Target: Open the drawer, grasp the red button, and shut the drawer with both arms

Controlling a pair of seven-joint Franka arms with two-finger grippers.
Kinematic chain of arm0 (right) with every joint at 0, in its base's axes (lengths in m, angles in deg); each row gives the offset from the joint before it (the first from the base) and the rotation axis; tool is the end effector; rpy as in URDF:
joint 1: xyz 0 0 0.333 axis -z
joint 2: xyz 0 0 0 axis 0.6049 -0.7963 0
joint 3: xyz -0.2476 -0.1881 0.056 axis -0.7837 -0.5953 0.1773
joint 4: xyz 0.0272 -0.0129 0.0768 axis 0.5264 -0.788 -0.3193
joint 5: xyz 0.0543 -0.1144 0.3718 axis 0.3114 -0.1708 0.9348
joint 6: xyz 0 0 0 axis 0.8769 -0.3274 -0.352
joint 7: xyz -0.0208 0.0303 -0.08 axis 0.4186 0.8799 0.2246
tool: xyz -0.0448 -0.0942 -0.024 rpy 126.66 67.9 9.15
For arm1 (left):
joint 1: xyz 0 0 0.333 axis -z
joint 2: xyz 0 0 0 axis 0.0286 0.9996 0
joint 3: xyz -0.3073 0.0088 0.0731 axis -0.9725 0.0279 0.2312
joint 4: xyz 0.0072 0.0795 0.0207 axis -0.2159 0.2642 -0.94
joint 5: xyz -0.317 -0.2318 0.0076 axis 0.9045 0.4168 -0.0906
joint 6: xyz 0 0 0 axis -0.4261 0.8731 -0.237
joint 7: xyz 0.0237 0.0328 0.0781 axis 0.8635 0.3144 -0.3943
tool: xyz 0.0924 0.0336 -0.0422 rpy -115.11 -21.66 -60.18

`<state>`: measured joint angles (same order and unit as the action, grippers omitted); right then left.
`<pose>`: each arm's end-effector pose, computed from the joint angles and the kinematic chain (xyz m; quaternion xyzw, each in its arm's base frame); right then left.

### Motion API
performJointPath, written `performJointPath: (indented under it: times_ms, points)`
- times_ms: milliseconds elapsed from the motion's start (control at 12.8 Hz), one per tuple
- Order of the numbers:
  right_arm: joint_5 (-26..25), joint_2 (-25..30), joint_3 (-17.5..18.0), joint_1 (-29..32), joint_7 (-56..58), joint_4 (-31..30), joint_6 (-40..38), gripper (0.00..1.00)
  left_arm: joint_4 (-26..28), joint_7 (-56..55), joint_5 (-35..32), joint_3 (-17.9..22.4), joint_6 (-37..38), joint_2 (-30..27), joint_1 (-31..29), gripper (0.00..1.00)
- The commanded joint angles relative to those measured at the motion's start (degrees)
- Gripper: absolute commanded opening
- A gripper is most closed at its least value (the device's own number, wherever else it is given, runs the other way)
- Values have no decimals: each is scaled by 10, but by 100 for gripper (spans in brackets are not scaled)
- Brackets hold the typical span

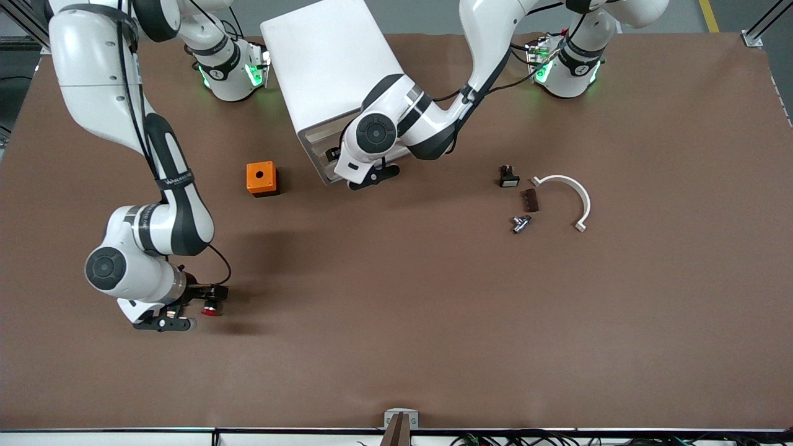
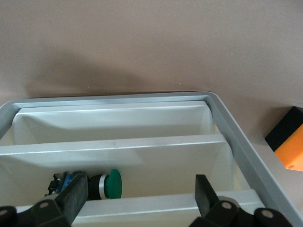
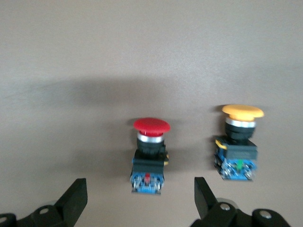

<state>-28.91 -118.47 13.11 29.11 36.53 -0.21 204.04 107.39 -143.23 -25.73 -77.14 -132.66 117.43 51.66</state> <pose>0.6988 0.0413 0.2504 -0.9996 0.0177 0.0203 0.0009 0.3871 -0.6079 0.2837 0.9490 0.1825 -0.2440 0.0808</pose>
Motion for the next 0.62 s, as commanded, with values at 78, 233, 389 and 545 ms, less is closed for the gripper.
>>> performJointPath:
  times_ms: [78, 233, 389, 545]
  points:
    - [-4, 87, -5, 13, 16, -10, -107, 100, 6, -2, 12, 3, -4, -12, -4, 100]
    - [-10, 120, -10, 22, 18, -11, -152, 100, 4, -2, 5, 8, -4, -17, -23, 100]
    - [-42, 149, -12, 26, 18, -11, -182, 100, 4, -2, 3, 8, -4, -33, -51, 100]
    - [-51, 174, -12, 28, 19, -9, -210, 100, 4, -3, 1, 9, -4, -49, -88, 100]
